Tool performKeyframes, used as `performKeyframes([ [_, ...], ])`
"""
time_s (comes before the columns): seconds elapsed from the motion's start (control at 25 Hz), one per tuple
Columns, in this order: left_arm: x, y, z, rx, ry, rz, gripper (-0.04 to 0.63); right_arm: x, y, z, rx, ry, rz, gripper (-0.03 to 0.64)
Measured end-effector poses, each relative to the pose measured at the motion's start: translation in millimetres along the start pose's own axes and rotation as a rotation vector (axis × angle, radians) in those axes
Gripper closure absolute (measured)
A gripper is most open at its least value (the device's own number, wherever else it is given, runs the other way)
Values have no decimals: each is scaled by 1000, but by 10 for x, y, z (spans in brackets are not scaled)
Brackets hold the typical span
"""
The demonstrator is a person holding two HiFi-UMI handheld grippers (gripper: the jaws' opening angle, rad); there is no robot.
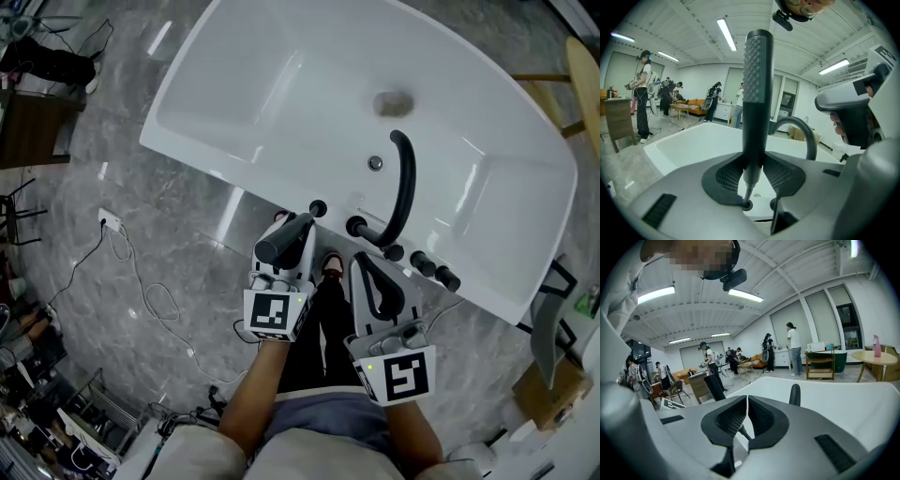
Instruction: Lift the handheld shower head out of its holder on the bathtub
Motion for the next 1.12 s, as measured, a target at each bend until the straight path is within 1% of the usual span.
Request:
performKeyframes([
  [0.12, -7, 75, -103, 15, -5, -2, 456, -48, 64, -114, 15, 16, -11, 595],
  [0.24, 2, 170, -249, 30, -18, -4, 456, -98, 132, -221, 19, 34, -44, 595],
  [0.36, -8, 273, -385, 46, -18, -3, 456, -144, 217, -348, 43, 47, -46, 595],
  [0.52, 2, 420, -523, 57, -24, -5, 456, -255, 345, -476, 6, 114, -104, 595],
  [0.64, -70, 467, -649, 80, -36, -11, 456, -322, 333, -641, 25, 144, -130, 595],
  [0.76, -62, 510, -714, 82, -44, -7, 456, -319, 347, -721, 38, 158, -143, 595],
  [0.92, 52, 528, -851, 89, -71, 18, 456, -261, 464, -814, 22, 168, -154, 595],
  [1.12, 118, 604, -969, 95, -59, 1, 456, -261, 594, -939, 32, 179, -185, 595],
])
Point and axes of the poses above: the fingertips, and each gripper's own axes: y backward along the fingers, x to its right, z out of its underside, the point moved 5 cm from there along y, backward along the fingers, and after that the axes turned 8 degrees about -y, right-handed, at the moved point
